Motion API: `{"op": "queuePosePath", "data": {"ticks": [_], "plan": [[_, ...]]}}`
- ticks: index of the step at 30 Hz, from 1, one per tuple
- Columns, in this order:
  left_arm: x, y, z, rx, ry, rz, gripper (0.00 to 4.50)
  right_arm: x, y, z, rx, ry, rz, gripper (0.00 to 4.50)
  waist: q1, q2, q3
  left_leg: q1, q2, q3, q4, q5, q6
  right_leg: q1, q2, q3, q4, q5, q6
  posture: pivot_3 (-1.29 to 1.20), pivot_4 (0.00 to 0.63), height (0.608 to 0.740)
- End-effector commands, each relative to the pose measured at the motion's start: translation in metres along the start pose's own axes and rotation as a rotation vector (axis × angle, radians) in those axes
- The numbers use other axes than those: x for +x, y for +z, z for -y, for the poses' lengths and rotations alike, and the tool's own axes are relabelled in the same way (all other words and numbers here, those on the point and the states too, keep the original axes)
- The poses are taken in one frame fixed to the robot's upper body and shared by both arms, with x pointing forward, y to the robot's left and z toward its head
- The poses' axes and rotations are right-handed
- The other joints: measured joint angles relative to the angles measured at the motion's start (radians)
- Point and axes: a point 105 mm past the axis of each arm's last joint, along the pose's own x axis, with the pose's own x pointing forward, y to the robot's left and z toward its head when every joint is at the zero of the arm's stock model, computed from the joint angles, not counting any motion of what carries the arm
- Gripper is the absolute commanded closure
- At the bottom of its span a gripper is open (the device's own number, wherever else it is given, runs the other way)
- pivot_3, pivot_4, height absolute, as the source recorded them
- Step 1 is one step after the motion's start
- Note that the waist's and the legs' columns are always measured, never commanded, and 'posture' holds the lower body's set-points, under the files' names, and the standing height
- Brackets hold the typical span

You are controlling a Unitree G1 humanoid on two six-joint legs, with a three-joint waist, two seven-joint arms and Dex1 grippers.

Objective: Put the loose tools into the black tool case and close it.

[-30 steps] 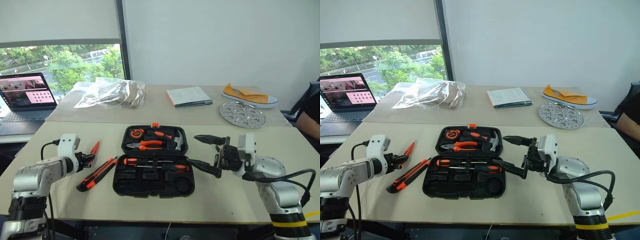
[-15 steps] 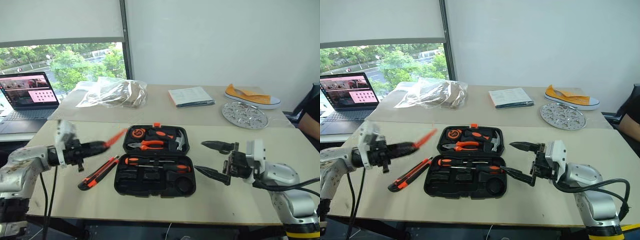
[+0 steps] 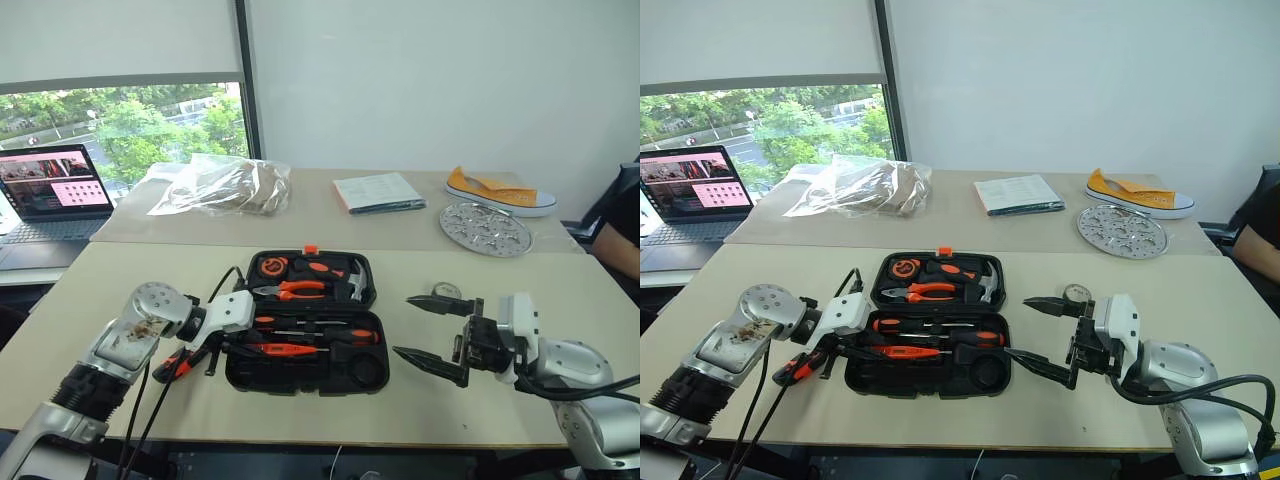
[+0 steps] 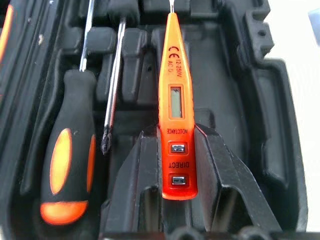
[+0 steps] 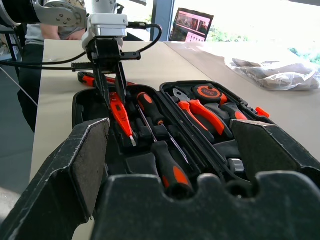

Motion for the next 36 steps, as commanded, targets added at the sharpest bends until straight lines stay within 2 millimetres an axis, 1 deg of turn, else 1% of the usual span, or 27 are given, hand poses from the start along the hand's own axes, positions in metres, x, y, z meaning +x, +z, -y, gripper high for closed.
{"op": "queuePosePath", "data": {"ticks": [1,4,10,14,18,23,26,28,31,33,36], "plan": [[-0.002,-0.016,-0.002,-0.027,0.019,-0.096,4.05,-0.002,0.013,0.000,-0.036,-0.006,0.026,0.00,0.001,0.000,0.000,0.000,0.000,0.000,0.000,0.000,0.000,0.000,0.000,0.000,0.000,0.000,0.000,0.00,0.150,0.740],[-0.003,-0.016,-0.004,-0.050,0.036,-0.093,4.05,-0.002,0.012,-0.002,-0.031,-0.008,0.027,0.00,0.001,0.000,0.000,0.000,0.000,0.000,0.001,0.000,0.001,0.001,0.000,0.000,0.000,0.000,0.001,0.00,0.150,0.740],[-0.007,-0.022,-0.003,-0.063,0.045,-0.154,4.05,-0.002,0.010,-0.003,-0.025,-0.002,0.026,0.00,-0.002,0.000,0.000,0.000,0.000,0.001,0.001,0.000,0.001,0.001,0.000,0.001,0.001,0.000,0.001,0.00,0.150,0.740],[-0.007,-0.026,-0.004,-0.038,0.020,-0.245,4.05,0.000,0.009,-0.003,-0.016,0.007,0.024,0.00,-0.003,0.000,0.000,0.000,0.000,0.001,0.002,0.000,0.001,0.001,0.001,0.001,0.002,-0.001,0.003,0.00,0.150,0.740],[-0.003,-0.030,0.004,-0.062,-0.027,-0.301,4.05,0.000,0.009,-0.002,-0.013,0.012,0.023,0.00,-0.004,0.000,0.000,0.000,0.000,0.001,0.001,0.000,0.001,0.003,0.001,0.003,0.003,-0.003,0.005,0.00,0.150,0.740],[0.004,-0.033,0.006,-0.109,-0.024,-0.293,4.05,0.001,0.009,-0.002,-0.012,0.013,0.021,0.00,-0.009,0.001,-0.001,0.001,0.001,0.002,0.001,0.000,0.000,0.003,0.002,0.004,0.004,-0.003,0.007,0.00,0.150,0.740],[0.010,-0.015,-0.003,-0.116,0.019,-0.147,4.05,0.001,0.008,-0.002,-0.011,0.010,0.021,0.00,-0.008,0.005,-0.003,0.001,0.001,0.001,0.001,0.000,0.000,0.003,0.002,0.004,0.004,-0.003,0.007,0.00,0.150,0.740],[0.010,-0.003,-0.004,-0.090,0.015,-0.068,3.04,0.001,0.008,-0.001,-0.010,0.010,0.021,0.00,-0.004,0.006,-0.004,0.001,0.000,0.001,0.001,0.000,0.001,0.004,0.000,0.004,0.004,-0.003,0.007,0.00,0.150,0.740],[0.004,0.012,-0.013,-0.040,0.065,0.027,2.01,0.000,0.008,-0.001,-0.010,0.007,0.019,0.00,0.003,0.005,-0.004,0.002,0.000,-0.001,0.004,0.001,0.003,0.002,-0.001,0.004,0.004,-0.002,0.006,0.00,0.150,0.740],[0.001,0.018,-0.016,-0.023,0.082,0.064,2.01,0.000,0.007,-0.001,-0.009,0.006,0.018,0.00,0.006,0.005,-0.004,-0.001,0.000,-0.001,0.006,0.000,0.004,0.000,-0.001,0.003,0.003,0.001,0.002,0.00,0.150,0.740],[-0.011,0.031,-0.014,-0.007,0.056,0.118,2.01,-0.001,0.006,-0.001,-0.002,0.010,0.012,0.00,0.007,0.004,-0.003,-0.002,-0.001,0.000,0.006,-0.001,0.005,0.000,-0.001,0.002,0.001,0.001,0.003,0.00,0.150,0.740]]}}
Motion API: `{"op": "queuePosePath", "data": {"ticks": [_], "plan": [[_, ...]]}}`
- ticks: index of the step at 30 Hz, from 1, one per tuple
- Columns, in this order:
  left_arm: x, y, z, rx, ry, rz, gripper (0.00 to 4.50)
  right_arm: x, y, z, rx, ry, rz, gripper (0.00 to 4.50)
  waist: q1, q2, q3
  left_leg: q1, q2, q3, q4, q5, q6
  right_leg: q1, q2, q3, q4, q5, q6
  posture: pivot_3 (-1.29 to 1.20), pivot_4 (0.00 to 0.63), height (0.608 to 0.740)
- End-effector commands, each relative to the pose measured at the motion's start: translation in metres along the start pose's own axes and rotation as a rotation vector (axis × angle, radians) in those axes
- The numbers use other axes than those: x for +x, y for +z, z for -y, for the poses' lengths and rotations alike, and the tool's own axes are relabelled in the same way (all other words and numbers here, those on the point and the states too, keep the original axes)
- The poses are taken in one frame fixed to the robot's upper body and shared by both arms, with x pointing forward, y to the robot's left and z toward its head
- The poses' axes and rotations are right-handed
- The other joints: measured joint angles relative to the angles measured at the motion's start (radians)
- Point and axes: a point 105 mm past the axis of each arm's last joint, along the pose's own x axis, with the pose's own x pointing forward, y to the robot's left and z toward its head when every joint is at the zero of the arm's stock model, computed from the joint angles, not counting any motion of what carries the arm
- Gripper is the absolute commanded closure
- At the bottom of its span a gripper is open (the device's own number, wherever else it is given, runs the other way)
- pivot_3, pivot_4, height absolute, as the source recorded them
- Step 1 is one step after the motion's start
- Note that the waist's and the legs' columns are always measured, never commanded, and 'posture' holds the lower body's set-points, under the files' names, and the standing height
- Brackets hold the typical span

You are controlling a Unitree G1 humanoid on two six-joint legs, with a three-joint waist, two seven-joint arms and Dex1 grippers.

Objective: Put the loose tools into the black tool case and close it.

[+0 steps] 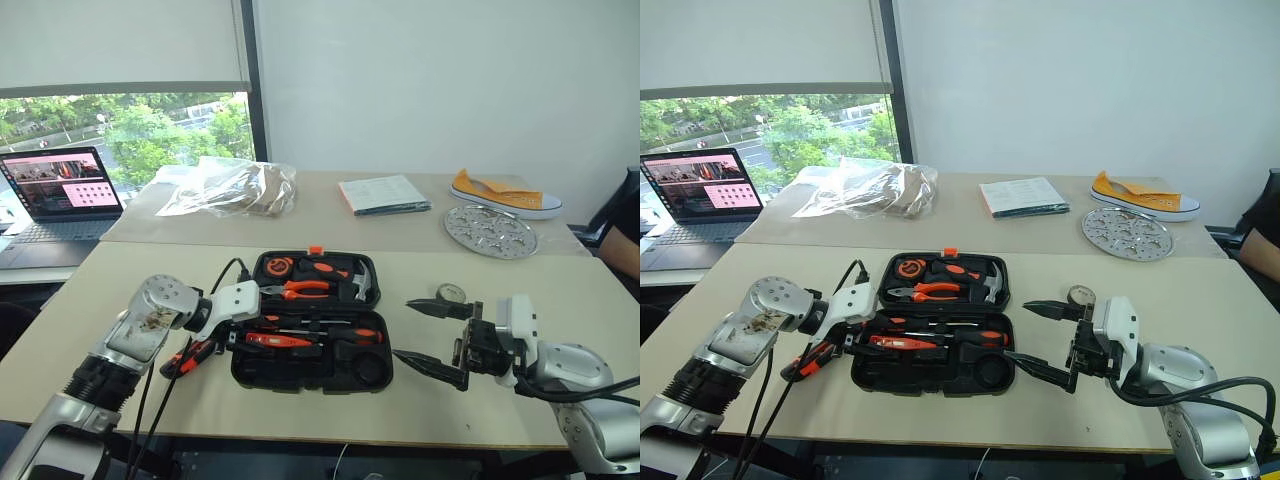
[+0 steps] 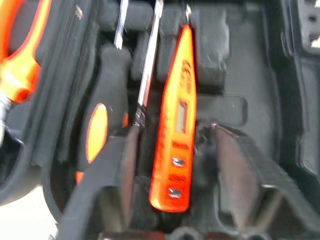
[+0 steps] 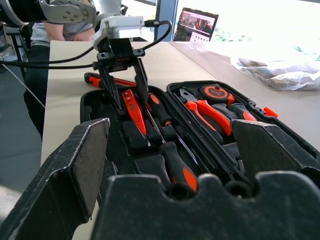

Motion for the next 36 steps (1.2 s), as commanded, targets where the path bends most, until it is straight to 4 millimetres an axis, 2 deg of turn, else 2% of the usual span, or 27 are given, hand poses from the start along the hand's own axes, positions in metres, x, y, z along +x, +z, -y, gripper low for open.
{"op": "queuePosePath", "data": {"ticks": [1,5,8,12,13,16,24,30,36], "plan": [[-0.020,0.022,-0.002,0.050,0.005,0.076,2.01,-0.001,0.007,0.001,-0.015,0.008,0.020,0.00,0.000,-0.001,0.001,0.000,0.000,0.000,0.000,0.000,0.001,0.000,0.000,-0.001,-0.001,0.000,0.001,0.00,0.150,0.740],[-0.021,0.021,-0.005,0.055,0.037,0.088,2.01,0.000,0.006,0.001,-0.013,0.010,0.018,0.00,0.000,-0.001,0.001,0.000,-0.001,0.000,0.000,-0.001,0.002,0.000,-0.001,-0.001,-0.002,0.000,0.002,0.00,0.150,0.740],[-0.016,0.018,-0.002,0.031,0.026,0.116,2.69,0.000,0.006,0.001,-0.012,0.008,0.019,0.00,0.000,-0.001,0.001,0.000,-0.001,0.000,0.000,-0.001,0.002,0.000,-0.001,-0.001,-0.002,0.000,0.002,0.00,0.150,0.740],[-0.007,0.011,0.004,0.009,0.011,0.120,4.24,0.001,0.004,0.001,-0.011,0.003,0.020,0.00,0.000,-0.001,0.001,0.000,-0.001,0.001,0.000,-0.001,0.002,0.000,-0.002,-0.001,-0.002,0.000,0.003,0.00,0.150,0.740],[-0.005,0.010,0.006,0.004,0.008,0.124,4.47,0.001,0.004,0.001,-0.012,0.001,0.020,0.00,-0.001,-0.001,0.001,0.000,-0.001,0.001,0.000,-0.001,0.002,0.000,-0.001,-0.001,-0.002,0.000,0.003,0.00,0.150,0.740],[0.002,0.006,0.003,-0.016,0.038,0.117,4.47,0.001,0.004,0.001,-0.013,-0.002,0.022,0.00,0.000,-0.001,0.001,0.000,-0.001,0.000,0.000,-0.001,0.002,0.000,-0.001,-0.001,-0.002,0.000,0.003,0.00,0.150,0.740],[0.013,-0.005,0.013,-0.022,-0.003,0.064,4.47,0.000,0.004,-0.001,-0.011,-0.003,0.023,0.00,0.000,-0.001,0.001,0.000,-0.002,0.001,0.000,-0.001,0.002,0.000,-0.002,-0.001,-0.002,0.001,0.003,0.00,0.150,0.740],[0.018,-0.013,0.008,-0.122,0.053,0.057,4.47,0.000,0.004,-0.001,-0.008,-0.003,0.025,0.00,0.000,-0.001,0.001,0.000,-0.002,0.001,0.001,-0.001,0.002,0.001,-0.002,-0.001,-0.001,0.001,0.003,0.00,0.150,0.740],[0.014,0.001,0.016,-0.108,0.005,0.161,4.47,0.000,0.004,-0.002,0.002,0.003,0.023,0.00,0.001,-0.001,0.001,0.000,-0.002,0.000,0.002,-0.002,0.003,0.002,-0.003,-0.001,0.000,0.001,0.004,0.00,0.150,0.740]]}}
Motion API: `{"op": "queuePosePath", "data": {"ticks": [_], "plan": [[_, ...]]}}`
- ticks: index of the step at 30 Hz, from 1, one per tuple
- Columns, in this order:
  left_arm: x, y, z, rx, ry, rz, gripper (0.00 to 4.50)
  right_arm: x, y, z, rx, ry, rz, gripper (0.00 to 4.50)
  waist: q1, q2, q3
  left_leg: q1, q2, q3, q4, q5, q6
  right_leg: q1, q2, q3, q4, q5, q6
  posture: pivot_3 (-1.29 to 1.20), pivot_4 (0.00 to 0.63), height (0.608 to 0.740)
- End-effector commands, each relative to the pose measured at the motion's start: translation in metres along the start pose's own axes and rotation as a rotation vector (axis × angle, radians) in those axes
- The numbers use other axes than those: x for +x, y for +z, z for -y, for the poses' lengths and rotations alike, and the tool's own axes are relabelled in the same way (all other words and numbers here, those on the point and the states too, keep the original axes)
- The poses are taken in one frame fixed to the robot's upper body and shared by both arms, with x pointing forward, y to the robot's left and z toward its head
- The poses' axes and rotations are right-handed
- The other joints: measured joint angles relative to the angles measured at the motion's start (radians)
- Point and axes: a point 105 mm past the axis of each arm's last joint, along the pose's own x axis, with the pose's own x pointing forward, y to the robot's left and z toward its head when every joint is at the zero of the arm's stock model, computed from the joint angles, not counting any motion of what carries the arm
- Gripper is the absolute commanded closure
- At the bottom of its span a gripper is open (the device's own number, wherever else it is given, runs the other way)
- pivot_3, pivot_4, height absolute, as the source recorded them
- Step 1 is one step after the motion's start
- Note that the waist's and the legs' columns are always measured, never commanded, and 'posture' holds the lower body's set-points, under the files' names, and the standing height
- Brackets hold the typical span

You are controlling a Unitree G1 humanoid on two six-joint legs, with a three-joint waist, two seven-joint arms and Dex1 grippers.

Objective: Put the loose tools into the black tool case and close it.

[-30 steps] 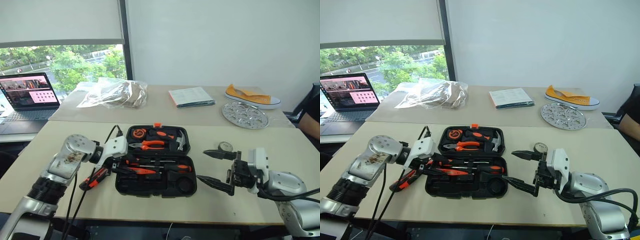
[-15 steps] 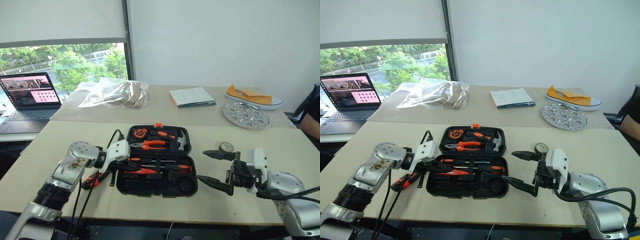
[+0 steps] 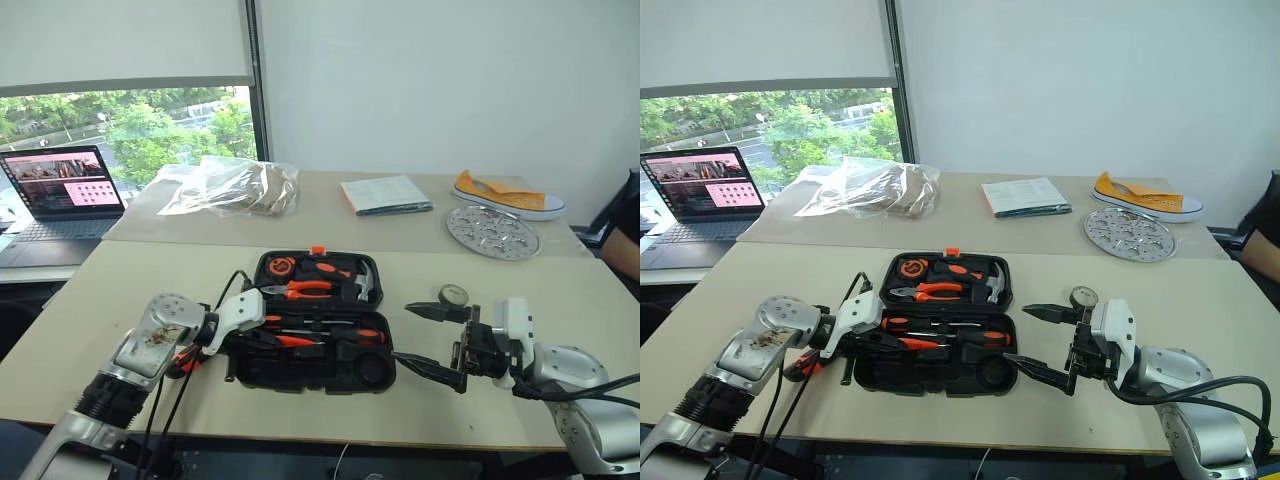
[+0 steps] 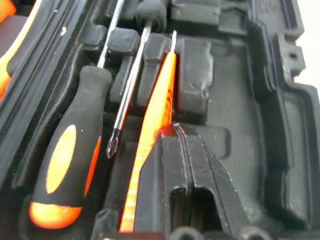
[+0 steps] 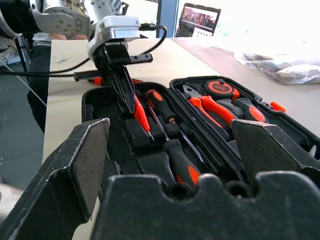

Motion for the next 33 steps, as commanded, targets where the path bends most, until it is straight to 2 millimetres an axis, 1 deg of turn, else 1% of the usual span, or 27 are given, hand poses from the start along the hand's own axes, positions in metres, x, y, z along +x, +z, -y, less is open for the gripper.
{"op": "queuePosePath", "data": {"ticks": [1,5,10,13,22,27,29,31,33], "plan": [[-0.008,0.011,0.006,0.038,-0.023,0.067,4.47,0.000,0.009,-0.001,-0.025,0.006,0.029,0.00,-0.002,0.000,0.000,0.000,0.000,0.000,0.000,0.000,0.000,0.000,0.000,0.000,0.000,0.000,0.000,0.00,0.150,0.740],[-0.012,0.015,-0.001,0.088,0.016,0.087,4.47,-0.001,0.009,-0.001,-0.023,0.010,0.026,0.00,-0.003,0.000,0.000,0.000,0.001,0.000,0.000,0.000,0.000,0.000,0.001,0.000,0.000,0.000,0.000,0.00,0.150,0.740],[-0.011,0.019,-0.006,0.121,0.050,0.124,4.47,0.000,0.009,-0.002,-0.019,0.015,0.027,0.00,-0.002,0.000,0.000,-0.001,0.000,0.000,0.000,0.000,0.001,0.000,0.000,0.000,-0.001,0.000,0.000,0.00,0.150,0.740],[-0.009,0.018,-0.007,0.126,0.054,0.125,4.47,0.000,0.008,-0.003,-0.015,0.016,0.026,0.00,-0.002,0.000,0.000,-0.001,0.000,0.000,0.000,-0.001,0.001,0.000,0.000,0.000,-0.002,0.000,0.000,0.00,0.150,0.740],[-0.001,-0.003,-0.006,0.107,0.057,0.045,4.47,0.004,0.006,-0.005,-0.002,0.018,0.029,0.00,-0.002,0.000,0.000,0.000,0.000,0.001,0.000,-0.001,0.001,0.000,0.000,0.000,-0.001,0.000,0.000,0.00,0.150,0.740],[0.006,-0.009,-0.005,0.099,0.061,0.027,4.47,0.004,0.006,-0.006,-0.002,0.015,0.031,0.00,-0.002,0.000,0.000,0.000,0.000,0.001,0.000,-0.001,0.001,0.000,0.000,0.000,-0.001,0.000,0.000,0.00,0.150,0.740],[0.008,-0.017,-0.006,0.098,0.077,-0.015,4.47,0.004,0.007,-0.006,-0.003,0.011,0.036,0.00,-0.002,0.000,0.000,0.000,0.000,0.000,0.000,-0.001,0.001,0.000,0.000,0.000,-0.001,0.000,0.000,0.00,0.150,0.740],[0.010,-0.018,-0.004,0.100,0.066,-0.018,4.47,0.004,0.008,-0.006,-0.003,0.008,0.040,0.00,-0.002,0.000,0.000,0.000,0.000,0.000,0.000,-0.001,0.001,0.001,0.000,0.000,-0.001,0.000,0.000,0.00,0.150,0.740],[0.011,-0.014,0.000,0.097,0.053,0.018,4.47,0.004,0.008,-0.006,-0.003,0.007,0.040,0.00,-0.002,0.000,-0.001,0.001,0.000,0.001,0.000,-0.001,0.001,0.001,0.000,0.000,-0.001,0.000,0.000,0.00,0.150,0.740]]}}
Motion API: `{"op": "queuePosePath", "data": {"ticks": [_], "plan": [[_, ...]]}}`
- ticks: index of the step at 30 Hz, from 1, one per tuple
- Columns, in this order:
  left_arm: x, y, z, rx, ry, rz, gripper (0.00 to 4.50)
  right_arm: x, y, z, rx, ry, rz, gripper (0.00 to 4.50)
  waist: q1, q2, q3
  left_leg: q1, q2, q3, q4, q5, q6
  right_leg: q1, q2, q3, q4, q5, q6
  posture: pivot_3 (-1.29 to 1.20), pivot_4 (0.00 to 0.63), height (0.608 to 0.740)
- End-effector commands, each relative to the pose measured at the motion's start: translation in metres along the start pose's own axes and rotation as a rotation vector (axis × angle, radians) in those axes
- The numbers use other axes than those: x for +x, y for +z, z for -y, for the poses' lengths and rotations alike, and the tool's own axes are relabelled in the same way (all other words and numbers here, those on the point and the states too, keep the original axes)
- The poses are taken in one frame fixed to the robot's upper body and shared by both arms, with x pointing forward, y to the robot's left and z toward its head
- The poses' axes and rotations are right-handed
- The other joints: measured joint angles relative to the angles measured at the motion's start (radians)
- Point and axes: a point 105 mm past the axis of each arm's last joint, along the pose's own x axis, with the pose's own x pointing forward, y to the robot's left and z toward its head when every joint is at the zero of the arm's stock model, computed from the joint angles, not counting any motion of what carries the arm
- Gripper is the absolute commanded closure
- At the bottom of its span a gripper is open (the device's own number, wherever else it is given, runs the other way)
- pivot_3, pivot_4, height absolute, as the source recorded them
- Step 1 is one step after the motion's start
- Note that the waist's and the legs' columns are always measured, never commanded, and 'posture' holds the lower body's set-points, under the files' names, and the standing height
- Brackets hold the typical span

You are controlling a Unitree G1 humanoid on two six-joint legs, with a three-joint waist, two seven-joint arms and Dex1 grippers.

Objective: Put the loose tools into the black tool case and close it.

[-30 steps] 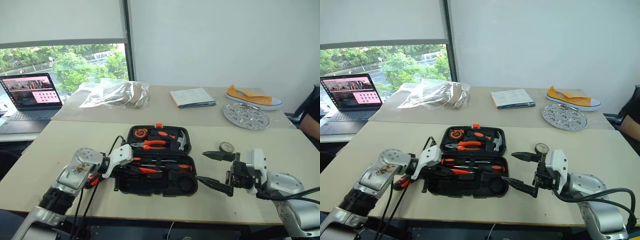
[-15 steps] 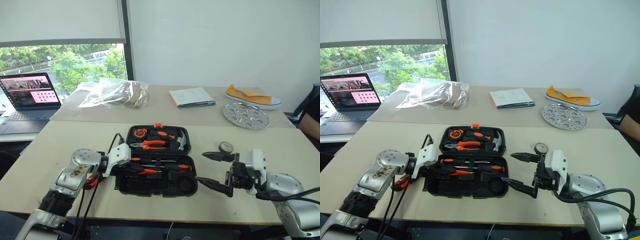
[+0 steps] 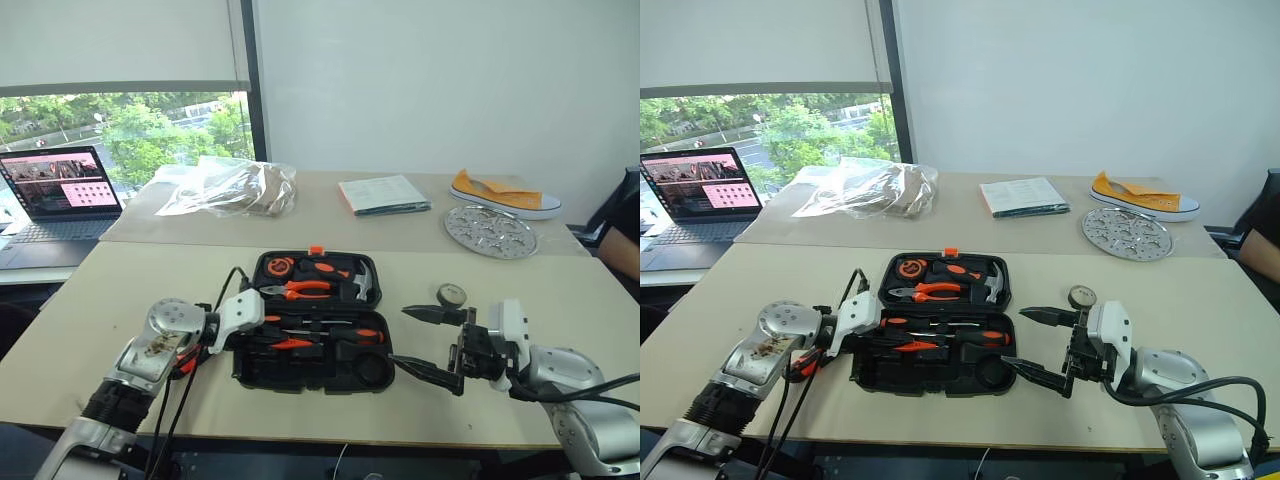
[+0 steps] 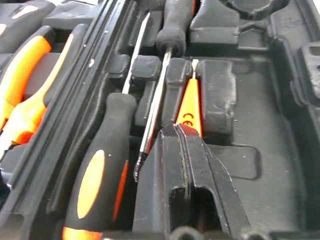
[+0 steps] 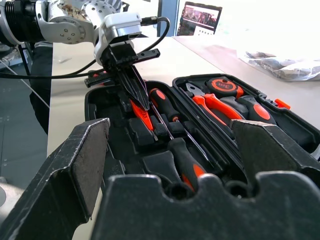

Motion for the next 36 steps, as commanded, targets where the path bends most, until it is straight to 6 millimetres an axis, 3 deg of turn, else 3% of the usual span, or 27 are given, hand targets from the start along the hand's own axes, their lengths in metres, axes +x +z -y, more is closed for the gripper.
{"op": "queuePosePath", "data": {"ticks": [1,6,10,13,16,18,20,23,24,27,31,36], "plan": [[0.004,-0.012,0.013,-0.041,-0.046,-0.026,4.47,0.001,0.009,-0.003,-0.017,0.005,0.032,0.00,0.000,0.000,0.000,0.000,0.000,0.000,0.000,0.000,0.000,0.000,0.000,0.000,0.000,0.000,0.000,0.00,0.150,0.740],[-0.019,-0.003,0.008,-0.039,0.027,0.072,4.47,-0.002,0.010,-0.001,-0.028,-0.006,0.032,0.00,-0.004,0.000,0.000,0.000,0.001,0.000,0.000,0.000,0.000,0.000,0.000,0.000,0.000,0.000,0.000,0.00,0.150,0.740],[-0.064,0.002,0.001,-0.093,0.203,0.219,4.47,-0.006,0.012,0.004,-0.038,-0.024,0.043,0.00,-0.011,0.000,0.000,-0.001,0.002,0.000,0.000,0.000,0.000,-0.002,0.000,0.000,0.000,0.000,0.000,0.00,0.150,0.740],[-0.098,-0.009,0.005,-0.138,0.330,0.226,3.75,-0.008,0.013,0.006,-0.036,-0.029,0.053,0.00,-0.013,0.000,0.000,-0.001,0.002,0.000,0.000,0.000,0.000,-0.002,0.000,0.000,0.000,0.000,0.000,0.00,0.150,0.740],[-0.168,-0.047,0.027,-0.279,0.615,0.151,2.68,-0.010,0.008,0.002,-0.040,0.007,0.039,0.00,-0.026,0.000,0.000,0.000,0.003,0.001,-0.001,0.000,0.000,-0.002,-0.001,0.000,-0.001,0.000,0.000,0.00,0.150,0.740],[-0.196,-0.063,0.045,-0.340,0.727,0.111,2.08,-0.010,0.004,0.000,-0.065,0.016,0.027,0.00,-0.029,0.000,0.000,0.000,0.004,0.001,-0.003,-0.001,0.000,-0.002,-0.001,0.000,-0.002,0.000,0.000,0.00,0.150,0.740],[-0.220,-0.080,0.067,-0.412,0.823,0.061,1.35,-0.011,0.001,0.000,-0.069,0.009,0.029,0.00,-0.024,-0.001,0.001,-0.001,0.004,0.001,-0.004,-0.001,0.000,-0.003,-0.001,-0.002,-0.002,-0.001,0.000,0.00,0.150,0.740],[-0.241,-0.094,0.083,-0.514,0.949,0.053,0.25,-0.012,-0.003,-0.001,-0.076,0.014,0.025,0.00,-0.005,-0.001,0.001,0.000,0.003,0.001,-0.003,-0.002,0.001,-0.002,-0.002,-0.003,-0.003,-0.001,0.000,0.00,0.150,0.740],[-0.244,-0.097,0.086,-0.536,0.972,0.054,0.04,-0.012,-0.005,-0.002,-0.076,0.019,0.021,0.00,0.003,-0.001,0.001,-0.001,0.003,0.002,-0.003,-0.003,0.003,-0.002,-0.003,-0.003,-0.004,-0.001,0.000,0.00,0.150,0.740],[-0.236,-0.094,0.087,-0.560,0.948,0.075,0.04,-0.014,-0.010,-0.003,-0.081,0.036,0.006,0.00,0.011,-0.003,0.000,-0.001,0.003,0.001,-0.003,-0.004,0.004,-0.001,-0.004,-0.003,-0.004,-0.003,0.001,0.00,0.150,0.740],[-0.198,-0.067,0.062,-0.547,0.794,0.137,0.04,-0.010,-0.004,0.003,-0.093,0.027,0.034,0.00,0.014,-0.003,0.000,-0.001,0.002,0.001,-0.002,-0.004,0.004,-0.001,-0.004,-0.003,-0.003,-0.004,-0.002,0.00,0.150,0.740],[-0.158,-0.054,0.034,-0.525,0.681,0.047,0.04,-0.002,0.004,0.002,-0.093,0.039,0.071,0.00,0.002,-0.004,0.000,0.000,0.003,0.001,-0.004,-0.002,-0.001,-0.002,-0.001,-0.001,-0.002,0.001,-0.002,0.00,0.150,0.740]]}}
